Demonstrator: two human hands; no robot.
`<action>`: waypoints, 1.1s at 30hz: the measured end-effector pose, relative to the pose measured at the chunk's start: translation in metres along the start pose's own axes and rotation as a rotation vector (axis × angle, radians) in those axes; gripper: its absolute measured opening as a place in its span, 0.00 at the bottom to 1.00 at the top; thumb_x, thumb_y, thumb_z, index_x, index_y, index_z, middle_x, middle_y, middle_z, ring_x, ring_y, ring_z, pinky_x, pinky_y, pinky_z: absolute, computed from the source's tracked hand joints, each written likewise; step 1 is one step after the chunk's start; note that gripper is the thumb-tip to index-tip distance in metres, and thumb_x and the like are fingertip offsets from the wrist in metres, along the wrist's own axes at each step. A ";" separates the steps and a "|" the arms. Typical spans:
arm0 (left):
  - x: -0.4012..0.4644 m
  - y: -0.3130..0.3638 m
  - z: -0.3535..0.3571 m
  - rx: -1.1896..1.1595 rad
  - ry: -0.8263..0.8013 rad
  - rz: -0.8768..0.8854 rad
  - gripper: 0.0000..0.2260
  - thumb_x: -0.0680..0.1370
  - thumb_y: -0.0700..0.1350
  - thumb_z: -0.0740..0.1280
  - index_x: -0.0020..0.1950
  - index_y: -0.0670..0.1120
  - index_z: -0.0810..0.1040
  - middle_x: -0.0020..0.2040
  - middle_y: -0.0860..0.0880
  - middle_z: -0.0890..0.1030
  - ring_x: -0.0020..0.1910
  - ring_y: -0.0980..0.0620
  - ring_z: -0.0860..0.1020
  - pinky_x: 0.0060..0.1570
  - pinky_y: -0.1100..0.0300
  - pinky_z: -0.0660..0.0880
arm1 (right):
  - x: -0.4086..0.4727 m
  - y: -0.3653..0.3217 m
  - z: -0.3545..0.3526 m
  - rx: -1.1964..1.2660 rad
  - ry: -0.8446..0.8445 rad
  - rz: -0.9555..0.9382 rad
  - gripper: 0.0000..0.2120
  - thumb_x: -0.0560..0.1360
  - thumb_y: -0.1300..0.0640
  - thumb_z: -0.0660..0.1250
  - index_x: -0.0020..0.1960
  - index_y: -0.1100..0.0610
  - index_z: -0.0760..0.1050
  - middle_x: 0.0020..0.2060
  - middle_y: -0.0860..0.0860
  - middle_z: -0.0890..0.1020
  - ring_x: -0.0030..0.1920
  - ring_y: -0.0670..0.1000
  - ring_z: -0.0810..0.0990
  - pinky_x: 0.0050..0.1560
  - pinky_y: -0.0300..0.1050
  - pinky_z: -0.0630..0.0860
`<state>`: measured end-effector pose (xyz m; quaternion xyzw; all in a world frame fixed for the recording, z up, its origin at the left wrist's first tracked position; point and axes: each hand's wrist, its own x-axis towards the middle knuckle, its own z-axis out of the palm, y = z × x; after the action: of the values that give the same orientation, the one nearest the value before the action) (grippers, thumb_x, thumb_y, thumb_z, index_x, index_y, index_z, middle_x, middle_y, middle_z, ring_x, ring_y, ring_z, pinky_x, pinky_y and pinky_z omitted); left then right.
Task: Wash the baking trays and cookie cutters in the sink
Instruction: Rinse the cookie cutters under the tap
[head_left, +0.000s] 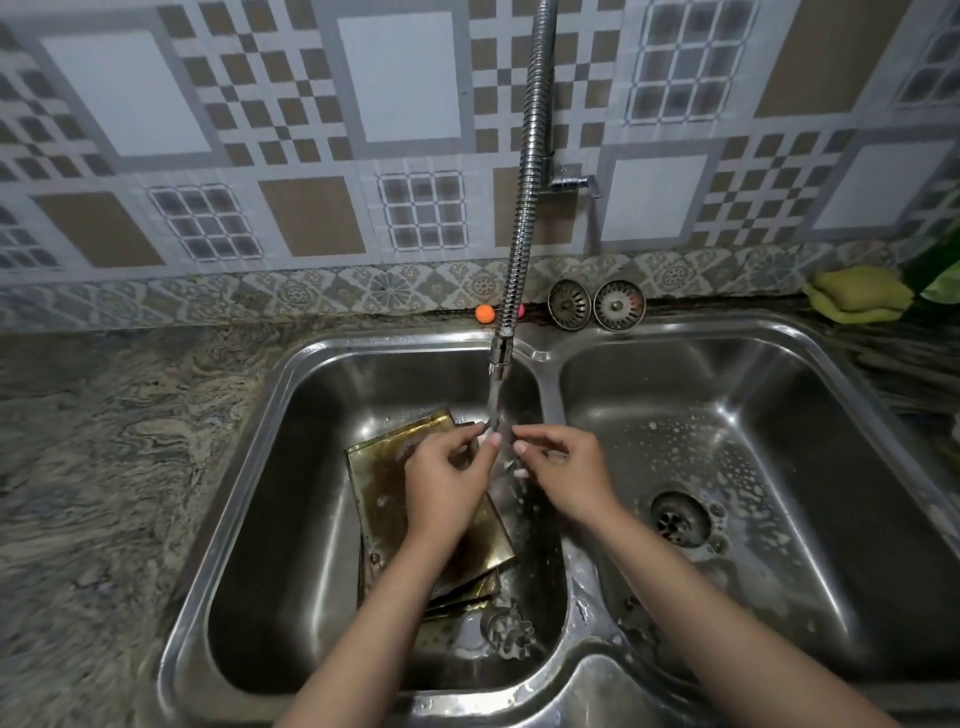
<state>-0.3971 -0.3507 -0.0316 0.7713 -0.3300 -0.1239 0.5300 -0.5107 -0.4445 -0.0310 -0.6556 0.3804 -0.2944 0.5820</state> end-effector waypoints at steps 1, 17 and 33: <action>-0.001 0.001 0.000 -0.009 0.004 -0.004 0.13 0.71 0.56 0.71 0.51 0.51 0.84 0.45 0.54 0.83 0.46 0.59 0.80 0.47 0.62 0.78 | 0.000 0.001 0.000 -0.022 0.002 -0.012 0.10 0.73 0.65 0.70 0.53 0.60 0.82 0.45 0.53 0.84 0.39 0.44 0.83 0.42 0.41 0.81; -0.002 0.004 0.001 -0.237 0.189 -0.250 0.04 0.74 0.46 0.72 0.39 0.50 0.80 0.39 0.51 0.83 0.40 0.52 0.81 0.41 0.60 0.77 | 0.001 0.003 0.004 0.004 0.041 -0.139 0.09 0.70 0.63 0.74 0.47 0.51 0.83 0.42 0.45 0.84 0.44 0.45 0.84 0.46 0.36 0.79; 0.011 0.002 0.000 -0.376 0.117 -0.503 0.07 0.74 0.49 0.72 0.42 0.47 0.79 0.29 0.46 0.82 0.26 0.50 0.80 0.28 0.57 0.77 | 0.021 -0.003 0.008 0.010 0.035 -0.126 0.13 0.70 0.64 0.74 0.41 0.45 0.82 0.37 0.41 0.84 0.40 0.39 0.82 0.41 0.30 0.75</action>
<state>-0.3900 -0.3580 -0.0276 0.7229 -0.0694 -0.2654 0.6341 -0.4921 -0.4574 -0.0307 -0.6701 0.3472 -0.3435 0.5589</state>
